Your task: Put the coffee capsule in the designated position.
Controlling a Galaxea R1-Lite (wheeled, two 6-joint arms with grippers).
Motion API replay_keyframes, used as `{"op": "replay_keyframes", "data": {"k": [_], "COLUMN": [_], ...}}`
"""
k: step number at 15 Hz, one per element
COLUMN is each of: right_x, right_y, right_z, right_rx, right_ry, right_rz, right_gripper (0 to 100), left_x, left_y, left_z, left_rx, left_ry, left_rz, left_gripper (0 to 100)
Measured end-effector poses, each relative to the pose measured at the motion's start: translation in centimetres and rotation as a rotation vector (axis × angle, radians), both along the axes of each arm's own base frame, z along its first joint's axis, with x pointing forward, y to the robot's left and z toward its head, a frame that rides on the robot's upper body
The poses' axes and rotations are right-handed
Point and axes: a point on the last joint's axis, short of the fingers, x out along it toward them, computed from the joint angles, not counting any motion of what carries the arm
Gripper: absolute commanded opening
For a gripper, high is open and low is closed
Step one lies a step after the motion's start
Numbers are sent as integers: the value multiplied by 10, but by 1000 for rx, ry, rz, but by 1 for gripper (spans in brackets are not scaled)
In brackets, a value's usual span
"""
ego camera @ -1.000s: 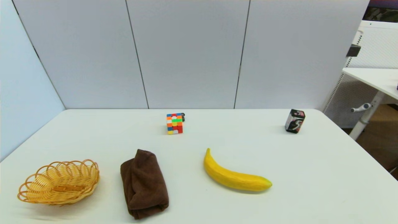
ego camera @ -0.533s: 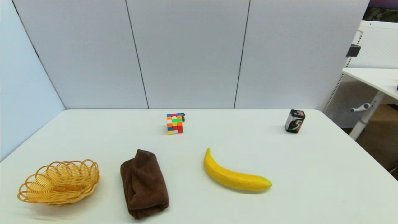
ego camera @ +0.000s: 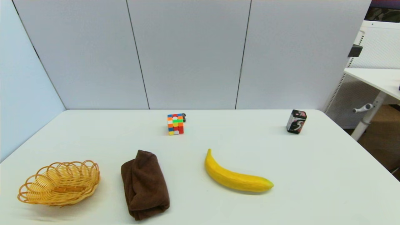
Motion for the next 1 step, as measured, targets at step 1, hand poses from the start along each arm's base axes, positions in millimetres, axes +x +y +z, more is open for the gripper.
{"op": "replay_keyframes", "data": {"k": [1], "right_x": [0], "right_y": [0], "right_z": [0], "right_rx": [0], "right_ry": [0], "right_rz": [0], "right_gripper": [100], "left_x": [0], "left_y": [0], "left_z": [0], "left_rx": [0], "left_ry": [0], "left_rz": [0], "left_gripper": [100]}}
